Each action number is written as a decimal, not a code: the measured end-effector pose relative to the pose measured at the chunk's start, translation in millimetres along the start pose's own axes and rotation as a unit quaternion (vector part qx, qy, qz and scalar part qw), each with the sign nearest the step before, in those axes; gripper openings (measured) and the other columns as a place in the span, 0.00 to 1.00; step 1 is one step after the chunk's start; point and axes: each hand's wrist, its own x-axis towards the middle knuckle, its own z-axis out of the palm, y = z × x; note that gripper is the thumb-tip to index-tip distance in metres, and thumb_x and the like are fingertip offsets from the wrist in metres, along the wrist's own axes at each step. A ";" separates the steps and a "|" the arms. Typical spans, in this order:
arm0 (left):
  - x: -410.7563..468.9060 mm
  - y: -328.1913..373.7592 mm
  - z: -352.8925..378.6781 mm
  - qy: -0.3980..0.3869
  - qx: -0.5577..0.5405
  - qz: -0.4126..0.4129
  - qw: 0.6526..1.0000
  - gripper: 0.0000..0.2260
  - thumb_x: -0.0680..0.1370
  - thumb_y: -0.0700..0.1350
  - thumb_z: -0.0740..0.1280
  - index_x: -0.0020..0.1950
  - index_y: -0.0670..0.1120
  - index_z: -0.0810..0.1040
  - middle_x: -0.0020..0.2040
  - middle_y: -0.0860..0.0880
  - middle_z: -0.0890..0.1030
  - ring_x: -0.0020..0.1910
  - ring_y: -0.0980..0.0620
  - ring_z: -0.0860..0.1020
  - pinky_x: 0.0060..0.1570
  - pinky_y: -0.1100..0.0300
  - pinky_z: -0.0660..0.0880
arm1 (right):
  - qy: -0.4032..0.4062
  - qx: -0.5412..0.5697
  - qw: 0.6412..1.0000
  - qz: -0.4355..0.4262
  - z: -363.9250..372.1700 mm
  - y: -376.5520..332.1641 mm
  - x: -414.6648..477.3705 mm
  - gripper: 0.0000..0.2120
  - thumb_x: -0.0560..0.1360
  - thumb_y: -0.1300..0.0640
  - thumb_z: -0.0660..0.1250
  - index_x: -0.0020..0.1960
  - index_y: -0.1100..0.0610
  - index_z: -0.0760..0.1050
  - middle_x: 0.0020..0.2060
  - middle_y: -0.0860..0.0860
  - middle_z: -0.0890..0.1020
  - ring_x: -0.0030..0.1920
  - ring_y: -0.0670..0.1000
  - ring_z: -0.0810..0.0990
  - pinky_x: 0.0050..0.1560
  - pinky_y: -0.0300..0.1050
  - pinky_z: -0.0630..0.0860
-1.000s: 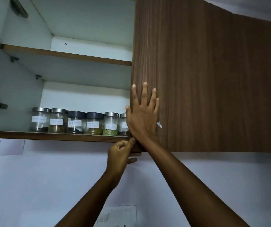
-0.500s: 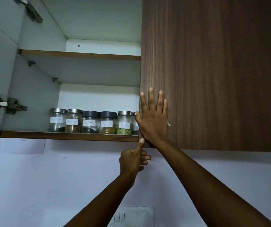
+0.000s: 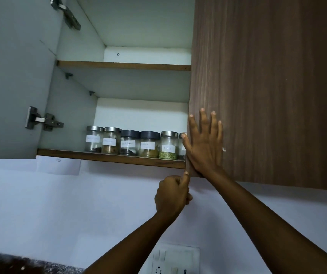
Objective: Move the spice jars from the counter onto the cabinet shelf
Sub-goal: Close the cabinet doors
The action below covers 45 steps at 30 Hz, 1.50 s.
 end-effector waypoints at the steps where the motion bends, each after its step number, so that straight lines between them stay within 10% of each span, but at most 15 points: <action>1: -1.3 3.4 -6.1 0.015 0.008 0.018 1.000 0.21 0.79 0.55 0.59 0.36 0.42 0.77 0.28 0.50 0.81 0.28 0.54 0.80 0.42 0.52 0.80 | 0.006 0.019 1.000 0.007 -3.2 -3.9 -1.2 0.28 0.76 0.43 0.50 0.71 0.56 0.63 0.72 0.60 0.63 0.72 0.63 0.60 0.70 0.59 0.53; 6: -4.8 27.9 -47.6 0.094 0.048 0.097 0.990 0.04 0.77 0.48 0.61 0.50 0.50 0.72 0.43 0.55 0.80 0.44 0.53 0.79 0.43 0.57 0.74 | 0.020 0.071 0.997 0.018 -24.0 -39.4 -4.3 0.25 0.74 0.45 0.52 0.66 0.56 0.68 0.67 0.60 0.70 0.67 0.63 0.68 0.65 0.62 0.64; 11: -8.3 33.4 -104.3 0.136 0.110 0.206 0.963 0.14 0.75 0.44 0.64 0.61 0.48 0.71 0.59 0.52 0.76 0.59 0.53 0.71 0.51 0.59 0.73 | 0.062 0.108 0.992 -0.015 -50.9 -88.0 5.8 0.23 0.74 0.46 0.54 0.64 0.56 0.69 0.67 0.60 0.71 0.66 0.58 0.62 0.65 0.58 0.56; 32: -83.0 27.9 -420.5 0.206 0.154 0.327 0.909 0.24 0.73 0.39 0.62 0.70 0.43 0.67 0.74 0.44 0.63 0.73 0.45 0.61 0.68 0.47 0.66 | 0.043 0.246 0.968 0.020 -221.8 -381.8 16.9 0.30 0.73 0.49 0.49 0.71 0.62 0.63 0.70 0.59 0.67 0.69 0.59 0.65 0.67 0.51 0.63; 40: -114.9 81.8 -487.9 0.265 0.084 0.426 0.861 0.26 0.72 0.33 0.52 0.72 0.40 0.65 0.75 0.40 0.60 0.76 0.44 0.54 0.70 0.52 0.64 | 0.093 0.362 0.927 0.016 -276.1 -440.1 62.4 0.27 0.78 0.51 0.52 0.74 0.61 0.58 0.73 0.57 0.62 0.74 0.54 0.59 0.66 0.25 0.45; 45: -127.3 109.0 -534.1 0.292 0.109 0.456 0.834 0.32 0.68 0.29 0.58 0.72 0.39 0.64 0.75 0.39 0.60 0.76 0.41 0.54 0.71 0.45 0.62 | 0.136 0.414 0.900 -0.006 -311.6 -477.2 85.3 0.25 0.79 0.53 0.54 0.73 0.61 0.59 0.73 0.56 0.63 0.74 0.54 0.60 0.70 0.39 0.54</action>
